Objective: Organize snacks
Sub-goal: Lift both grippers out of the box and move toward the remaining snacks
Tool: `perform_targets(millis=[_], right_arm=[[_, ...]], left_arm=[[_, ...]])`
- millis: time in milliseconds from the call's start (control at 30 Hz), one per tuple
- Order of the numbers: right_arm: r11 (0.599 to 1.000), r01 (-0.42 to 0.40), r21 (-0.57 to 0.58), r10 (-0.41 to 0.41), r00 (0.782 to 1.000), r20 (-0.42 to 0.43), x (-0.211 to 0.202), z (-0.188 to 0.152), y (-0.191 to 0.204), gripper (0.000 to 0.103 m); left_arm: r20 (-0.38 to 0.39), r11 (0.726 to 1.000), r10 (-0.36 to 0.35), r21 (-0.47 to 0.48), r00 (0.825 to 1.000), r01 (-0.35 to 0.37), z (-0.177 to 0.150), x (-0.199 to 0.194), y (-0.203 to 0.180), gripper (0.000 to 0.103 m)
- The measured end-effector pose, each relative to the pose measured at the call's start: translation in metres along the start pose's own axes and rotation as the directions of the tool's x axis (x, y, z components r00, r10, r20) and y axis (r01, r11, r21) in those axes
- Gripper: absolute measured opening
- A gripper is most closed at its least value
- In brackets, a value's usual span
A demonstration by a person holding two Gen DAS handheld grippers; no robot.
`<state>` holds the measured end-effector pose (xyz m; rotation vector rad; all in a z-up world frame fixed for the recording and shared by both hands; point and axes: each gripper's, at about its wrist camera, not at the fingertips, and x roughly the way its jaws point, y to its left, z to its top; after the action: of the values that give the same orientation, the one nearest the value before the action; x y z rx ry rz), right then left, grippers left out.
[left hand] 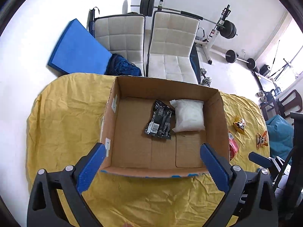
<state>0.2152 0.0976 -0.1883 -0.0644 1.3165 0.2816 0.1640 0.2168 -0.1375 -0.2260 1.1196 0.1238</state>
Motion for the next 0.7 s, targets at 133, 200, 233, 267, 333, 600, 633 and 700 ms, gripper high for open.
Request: perform_targets(millis=[133, 200, 233, 267, 333, 600, 633, 700], right_arm=[[1.000, -0.021, -0.001, 0.021, 0.999, 0.025, -0.021, -0.020, 0.000, 0.103], [1.000, -0.023, -0.007, 0.023, 0.999, 0.034, -0.029, -0.028, 0.000, 0.103], [1.000, -0.030, -0.005, 0.030, 0.999, 0.039, -0.033, -0.032, -0.001, 0.103], [0.999, -0.037, -0.007, 0.037, 0.999, 0.040, -0.036, -0.034, -0.001, 0.103], [0.999, -0.050, -0.013, 0.050, 0.998, 0.043, -0.043, -0.040, -0.002, 0.103], [0.994, -0.105, 0.035, 0.103, 0.993, 0.059, -0.073, -0.059, -0.047, 0.103], [0.993, -0.102, 0.057, 0.099, 0.994, 0.056, -0.076, -0.063, -0.063, 0.103], [0.991, -0.083, 0.109, 0.078, 0.996, 0.048, -0.080, -0.071, -0.098, 0.103]], left_arm=[[0.004, 1.000, 0.004, -0.008, 1.000, -0.004, -0.014, -0.021, -0.002, 0.102], [0.008, 1.000, -0.001, -0.019, 1.000, 0.001, -0.020, -0.031, -0.002, 0.102], [0.010, 1.000, -0.005, -0.023, 1.000, 0.006, -0.022, -0.034, -0.002, 0.102], [0.012, 1.000, -0.006, -0.027, 1.000, 0.007, -0.024, -0.036, -0.002, 0.102], [0.015, 0.999, -0.010, -0.035, 1.000, 0.011, -0.029, -0.043, -0.004, 0.102], [0.015, 0.999, -0.046, 0.006, 0.999, 0.046, -0.038, -0.060, -0.047, 0.102], [0.006, 0.998, -0.052, 0.020, 0.999, 0.052, -0.039, -0.060, -0.058, 0.102], [-0.022, 0.994, -0.091, 0.051, 0.996, 0.092, -0.042, -0.054, -0.085, 0.102]])
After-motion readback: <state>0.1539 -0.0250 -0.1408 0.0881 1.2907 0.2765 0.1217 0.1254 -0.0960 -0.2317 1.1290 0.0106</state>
